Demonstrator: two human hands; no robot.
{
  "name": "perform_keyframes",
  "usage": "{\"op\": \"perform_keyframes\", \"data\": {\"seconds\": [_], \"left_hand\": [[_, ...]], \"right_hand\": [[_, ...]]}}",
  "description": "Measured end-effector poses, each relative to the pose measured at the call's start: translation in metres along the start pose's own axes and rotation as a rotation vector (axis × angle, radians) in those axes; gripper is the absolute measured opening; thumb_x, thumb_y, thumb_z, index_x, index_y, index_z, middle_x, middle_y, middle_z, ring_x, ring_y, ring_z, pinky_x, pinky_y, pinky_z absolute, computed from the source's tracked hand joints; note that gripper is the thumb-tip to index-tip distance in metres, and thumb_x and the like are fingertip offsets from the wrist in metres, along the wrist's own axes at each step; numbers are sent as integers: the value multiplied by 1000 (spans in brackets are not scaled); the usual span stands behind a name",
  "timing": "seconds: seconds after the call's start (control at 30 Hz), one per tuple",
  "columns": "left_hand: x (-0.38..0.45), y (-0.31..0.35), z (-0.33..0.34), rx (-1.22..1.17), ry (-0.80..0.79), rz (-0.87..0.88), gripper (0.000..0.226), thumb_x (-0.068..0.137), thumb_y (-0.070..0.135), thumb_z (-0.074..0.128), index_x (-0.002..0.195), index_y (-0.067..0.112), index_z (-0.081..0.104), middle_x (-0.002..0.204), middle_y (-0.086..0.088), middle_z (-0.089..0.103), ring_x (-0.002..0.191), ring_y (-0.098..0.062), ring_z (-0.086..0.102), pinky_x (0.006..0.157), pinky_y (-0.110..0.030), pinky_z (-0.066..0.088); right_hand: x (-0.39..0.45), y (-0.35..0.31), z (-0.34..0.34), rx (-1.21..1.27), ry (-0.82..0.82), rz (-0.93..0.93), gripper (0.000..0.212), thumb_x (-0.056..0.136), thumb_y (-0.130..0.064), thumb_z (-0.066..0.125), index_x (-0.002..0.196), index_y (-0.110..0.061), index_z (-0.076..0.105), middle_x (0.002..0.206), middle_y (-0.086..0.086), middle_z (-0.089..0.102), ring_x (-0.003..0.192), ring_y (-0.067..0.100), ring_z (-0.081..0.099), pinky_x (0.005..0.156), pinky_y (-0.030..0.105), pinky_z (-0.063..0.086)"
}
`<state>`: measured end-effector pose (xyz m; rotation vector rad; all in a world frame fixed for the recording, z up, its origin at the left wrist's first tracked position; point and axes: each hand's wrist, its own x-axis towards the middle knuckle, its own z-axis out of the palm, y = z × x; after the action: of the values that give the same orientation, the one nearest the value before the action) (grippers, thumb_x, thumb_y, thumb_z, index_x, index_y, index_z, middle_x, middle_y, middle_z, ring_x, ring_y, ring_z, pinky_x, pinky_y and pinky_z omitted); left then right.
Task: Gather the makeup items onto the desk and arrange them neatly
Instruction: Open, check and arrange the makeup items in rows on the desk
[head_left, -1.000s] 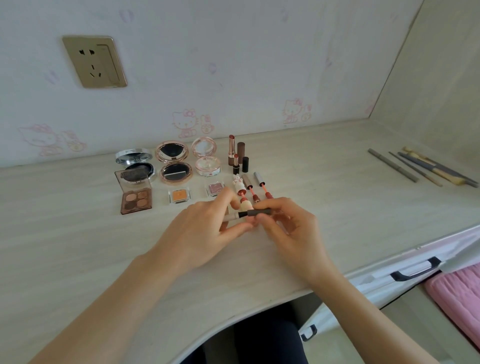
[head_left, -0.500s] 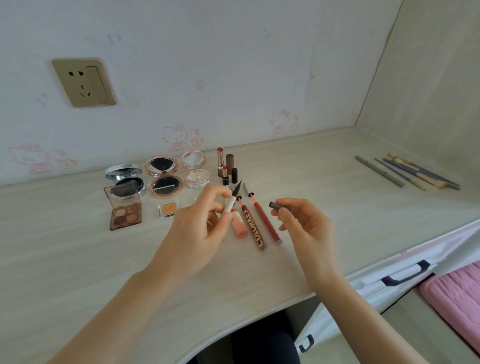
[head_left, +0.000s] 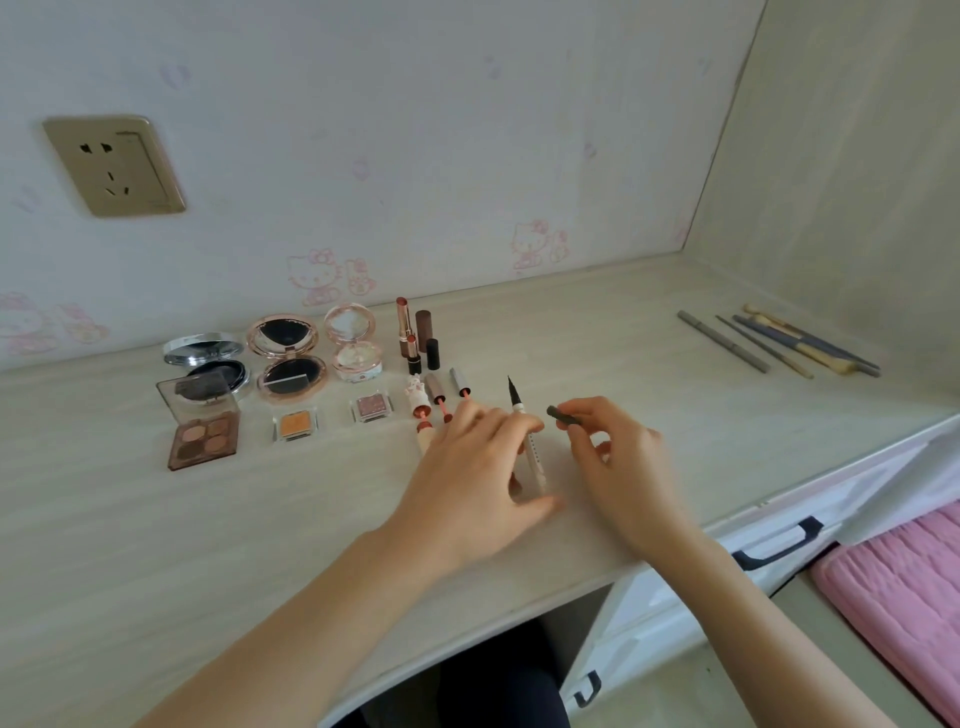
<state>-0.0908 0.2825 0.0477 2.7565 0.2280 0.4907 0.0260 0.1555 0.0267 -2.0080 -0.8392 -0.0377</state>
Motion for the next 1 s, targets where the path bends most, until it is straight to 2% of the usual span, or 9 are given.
{"op": "perform_keyframes", "data": {"seconds": [0.1,0.17,0.3,0.4,0.53,0.63,0.73,0.83,1.0], "left_hand": [[8,5,7,100,-66,-16,68,77,64,57,133,29,43,122,14,50,121,-12,30,101,-32,33],[11,6,9,150,-85,-12,68,78,67,52,134,30,43,123,14,49,122,-13,29,101,-34,33],[13,9,10,216,-84,37,63,84,67,45,134,29,46,119,9,51,120,-15,33,100,-30,26],[11,8,11,264,-60,65,52,87,64,43,121,28,59,108,8,55,113,-17,40,81,-28,18],[7,2,18,333,20,108,50,86,62,37,96,28,72,89,8,57,95,-18,50,83,-33,32],[3,2,17,283,22,97,53,86,64,37,98,26,71,95,7,55,97,-20,50,82,-39,42],[-2,1,16,281,17,121,53,84,61,39,100,23,72,100,6,57,100,-21,52,86,-38,44],[-4,-2,15,277,29,130,48,82,55,43,94,20,73,96,5,60,100,-21,54,84,-39,48],[2,-3,18,276,47,94,43,81,50,45,89,19,74,91,5,62,96,-21,56,84,-36,48]], "right_hand": [[-3,7,-4,-234,-46,-83,28,94,-15,51,115,-27,64,102,-3,63,90,9,59,76,24,49],[-6,9,-5,-343,-24,-159,25,91,-11,55,112,-20,66,94,1,66,91,18,61,71,34,51],[-5,18,-1,-508,-7,-309,19,81,-7,65,97,-16,67,77,-4,69,82,26,62,61,31,48],[-5,22,1,-504,0,-311,16,81,-9,64,93,-18,67,82,-6,69,81,25,60,60,32,49],[-5,22,1,-504,21,-317,13,84,-13,67,95,-18,67,82,-6,69,77,25,58,58,34,48],[-4,22,0,-507,11,-316,14,83,-15,69,96,-18,68,84,-5,69,78,25,59,59,34,49],[-3,23,-1,-497,-17,-307,16,83,-14,68,98,-19,69,91,-6,69,83,24,59,64,36,50],[-1,25,-2,-468,-68,-311,22,85,-8,62,103,-18,70,102,-4,68,91,24,58,70,38,51],[9,25,1,-464,-98,-338,24,87,-7,60,106,-18,70,103,-1,68,91,26,58,72,39,51]]}}
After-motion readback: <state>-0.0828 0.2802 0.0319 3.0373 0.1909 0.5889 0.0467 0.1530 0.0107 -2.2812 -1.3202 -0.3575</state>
